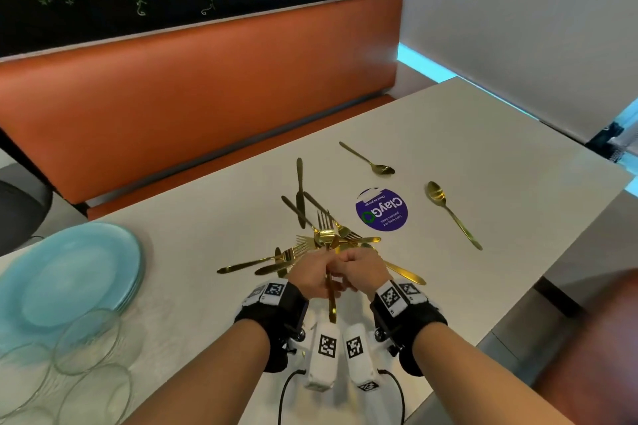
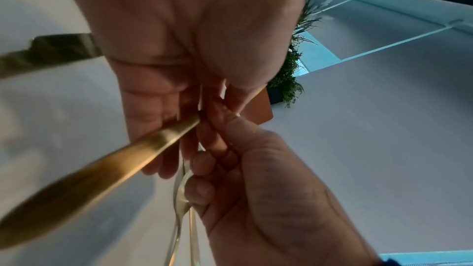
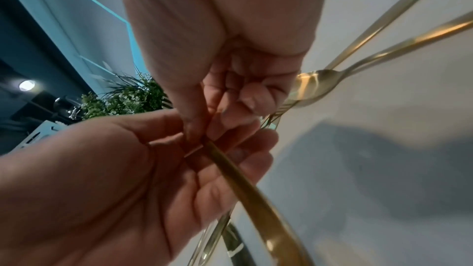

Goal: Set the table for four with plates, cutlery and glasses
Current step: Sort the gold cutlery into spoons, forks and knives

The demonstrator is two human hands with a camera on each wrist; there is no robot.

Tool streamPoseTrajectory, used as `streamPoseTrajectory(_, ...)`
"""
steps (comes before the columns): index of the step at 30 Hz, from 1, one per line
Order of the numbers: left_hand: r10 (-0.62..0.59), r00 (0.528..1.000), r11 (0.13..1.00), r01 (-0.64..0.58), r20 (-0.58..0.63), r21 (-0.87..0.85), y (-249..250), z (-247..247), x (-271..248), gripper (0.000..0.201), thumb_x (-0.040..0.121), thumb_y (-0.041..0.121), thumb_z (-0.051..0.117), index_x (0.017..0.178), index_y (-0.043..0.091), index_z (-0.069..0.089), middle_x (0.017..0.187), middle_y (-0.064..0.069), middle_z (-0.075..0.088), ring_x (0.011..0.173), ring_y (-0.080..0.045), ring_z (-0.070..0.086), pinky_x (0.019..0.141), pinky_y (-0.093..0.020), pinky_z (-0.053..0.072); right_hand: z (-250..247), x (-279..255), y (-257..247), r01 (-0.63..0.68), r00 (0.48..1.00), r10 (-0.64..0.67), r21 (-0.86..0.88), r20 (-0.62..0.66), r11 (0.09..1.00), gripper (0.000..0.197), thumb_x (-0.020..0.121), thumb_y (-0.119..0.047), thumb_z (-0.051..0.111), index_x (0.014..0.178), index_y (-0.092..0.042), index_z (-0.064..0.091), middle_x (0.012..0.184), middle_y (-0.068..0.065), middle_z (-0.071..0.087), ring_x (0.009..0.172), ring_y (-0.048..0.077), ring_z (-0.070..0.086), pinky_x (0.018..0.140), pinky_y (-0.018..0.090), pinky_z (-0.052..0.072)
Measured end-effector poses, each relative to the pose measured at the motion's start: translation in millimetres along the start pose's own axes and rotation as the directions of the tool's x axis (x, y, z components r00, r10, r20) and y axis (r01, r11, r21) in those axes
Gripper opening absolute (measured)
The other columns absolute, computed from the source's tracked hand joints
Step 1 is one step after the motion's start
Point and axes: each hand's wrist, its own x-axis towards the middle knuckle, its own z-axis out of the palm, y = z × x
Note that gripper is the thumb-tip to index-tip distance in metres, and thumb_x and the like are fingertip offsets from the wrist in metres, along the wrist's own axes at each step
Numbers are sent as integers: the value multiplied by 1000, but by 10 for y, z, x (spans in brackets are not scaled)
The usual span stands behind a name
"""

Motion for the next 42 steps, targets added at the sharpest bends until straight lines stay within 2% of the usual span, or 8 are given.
streamPoseTrajectory(4,-35,999,999,35,-41,3,15,93,67,37,99,14,40,127,-10,47,72,-7,53,62,-18,54,60,-30,48,-105,23,50,61,998,-57,-125,31,990,23,87,-22,63,64,-21,63,62,-9,59,54,5,52,45,10,38)
streamPoseTrajectory(10,-62,991,996,54,-121,-66,55,97,204,29,99,19,40,114,0,56,79,-9,59,63,-19,54,61,-28,46,-427,127,272,-61,996,36,-338,-78,939,20,85,-28,66,66,-25,58,80,-4,63,78,12,57,77,23,46)
streamPoseTrajectory(17,-40,975,998,27,-220,-59,45,159,322,30,100,26,38,100,2,57,78,-9,60,60,-18,54,54,-24,44,-617,143,662,-299,954,249,-498,-166,814,19,82,-28,64,95,-15,64,89,1,61,80,16,57,72,25,48)
streamPoseTrajectory(24,-26,983,997,38,-183,63,14,226,365,30,97,23,43,112,2,59,83,-8,61,68,-18,57,62,-25,48,-564,138,691,-285,958,245,-508,-147,813,6,87,-22,60,89,-17,62,87,-1,57,81,14,54,72,21,44)
streamPoseTrajectory(33,-53,998,997,50,-45,-56,66,215,339,26,100,21,38,96,3,54,74,-9,54,64,-18,53,62,-24,46,-639,157,393,-195,981,195,31,-5,980,14,83,-18,69,72,-14,62,72,0,62,55,11,48,48,21,38)
streamPoseTrajectory(38,3,1000,1000,-3,-15,-30,94,217,314,37,100,33,36,88,8,59,83,-11,63,80,-24,64,84,-37,54,-506,244,131,-121,991,116,59,72,991,13,84,-19,68,73,-15,63,68,0,62,52,10,50,47,20,38)
streamPoseTrajectory(40,3,1000,999,-3,-2,-51,92,205,320,38,100,34,37,102,3,59,95,-17,66,91,-31,66,84,-38,54,-442,274,86,-112,991,109,41,75,993,13,85,-18,68,73,-15,63,64,0,62,51,9,50,47,20,38)
streamPoseTrajectory(42,-4,1000,998,4,-3,-64,92,167,305,34,100,30,38,99,3,59,100,-20,65,95,-34,66,80,-36,55,-383,296,59,-96,993,94,20,75,995,13,85,-18,67,73,-14,64,63,0,62,50,9,51,47,19,38)
